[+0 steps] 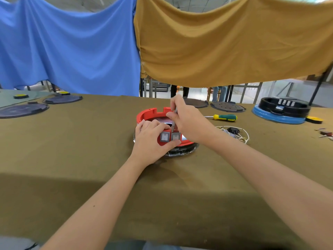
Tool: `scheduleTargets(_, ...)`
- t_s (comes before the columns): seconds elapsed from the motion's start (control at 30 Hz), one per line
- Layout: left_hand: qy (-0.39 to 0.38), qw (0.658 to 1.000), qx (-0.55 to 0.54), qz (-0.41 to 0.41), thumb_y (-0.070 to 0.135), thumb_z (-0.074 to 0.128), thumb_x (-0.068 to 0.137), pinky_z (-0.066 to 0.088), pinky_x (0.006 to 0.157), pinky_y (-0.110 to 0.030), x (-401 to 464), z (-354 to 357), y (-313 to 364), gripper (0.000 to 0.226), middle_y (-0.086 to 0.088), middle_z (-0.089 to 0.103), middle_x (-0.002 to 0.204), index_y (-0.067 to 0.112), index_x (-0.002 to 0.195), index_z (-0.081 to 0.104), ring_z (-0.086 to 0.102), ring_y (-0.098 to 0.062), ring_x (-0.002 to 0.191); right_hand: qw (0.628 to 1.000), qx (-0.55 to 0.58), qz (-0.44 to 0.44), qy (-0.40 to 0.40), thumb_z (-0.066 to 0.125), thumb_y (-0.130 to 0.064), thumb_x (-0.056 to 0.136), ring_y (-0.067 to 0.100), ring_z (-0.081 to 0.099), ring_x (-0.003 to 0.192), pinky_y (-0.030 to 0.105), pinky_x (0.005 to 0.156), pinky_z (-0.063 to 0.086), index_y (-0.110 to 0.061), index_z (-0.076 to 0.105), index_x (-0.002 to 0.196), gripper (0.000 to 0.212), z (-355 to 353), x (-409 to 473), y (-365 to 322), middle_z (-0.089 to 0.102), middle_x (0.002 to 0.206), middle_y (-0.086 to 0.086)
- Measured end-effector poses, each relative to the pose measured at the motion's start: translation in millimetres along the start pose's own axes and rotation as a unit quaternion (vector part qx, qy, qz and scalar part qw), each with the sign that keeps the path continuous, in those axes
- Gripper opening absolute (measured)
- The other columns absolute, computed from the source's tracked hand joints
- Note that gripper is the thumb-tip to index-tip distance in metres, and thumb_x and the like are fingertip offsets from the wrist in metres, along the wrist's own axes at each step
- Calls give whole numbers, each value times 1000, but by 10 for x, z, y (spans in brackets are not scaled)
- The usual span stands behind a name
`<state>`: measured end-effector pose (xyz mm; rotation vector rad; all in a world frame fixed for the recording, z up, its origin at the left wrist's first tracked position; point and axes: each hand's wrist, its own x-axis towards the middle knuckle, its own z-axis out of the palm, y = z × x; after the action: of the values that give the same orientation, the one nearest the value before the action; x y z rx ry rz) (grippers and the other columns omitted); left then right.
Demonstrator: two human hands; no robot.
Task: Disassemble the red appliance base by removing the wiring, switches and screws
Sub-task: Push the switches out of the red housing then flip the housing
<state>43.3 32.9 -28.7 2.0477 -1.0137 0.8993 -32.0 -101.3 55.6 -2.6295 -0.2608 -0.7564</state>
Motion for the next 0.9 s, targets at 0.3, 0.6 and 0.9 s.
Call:
scheduleTargets(0.3, -9, 1000, -18, -2, 71, 58, 74, 20, 113, -39, 10, -23, -11, 58, 14, 52, 94, 23, 106, 68, 42, -6, 97, 985, -81, 24, -153, 43, -13, 104, 15, 43, 56, 27, 51, 34, -5, 40, 107, 9, -136, 281, -146, 51, 71, 3)
scheduleTargets(0.6, -10, 1000, -22, -9, 70, 58, 74, 20, 114, -39, 6, -28, -9, 56, 14, 53, 92, 22, 104, 67, 42, -5, 95, 988, -47, 24, -144, 42, -14, 104, 17, 46, 58, 32, 55, 39, -12, 38, 101, 6, -149, 299, -141, 54, 73, 4)
scheduleTargets(0.9, -20, 1000, -14, -16, 70, 57, 75, 20, 113, -38, 14, -42, 15, 56, 13, 55, 94, 24, 106, 67, 47, -10, 99, 985, -89, -11, -149, 41, -14, 104, 21, 47, 56, 32, 51, 35, -12, 34, 101, 7, -124, 163, -182, 52, 70, 4)
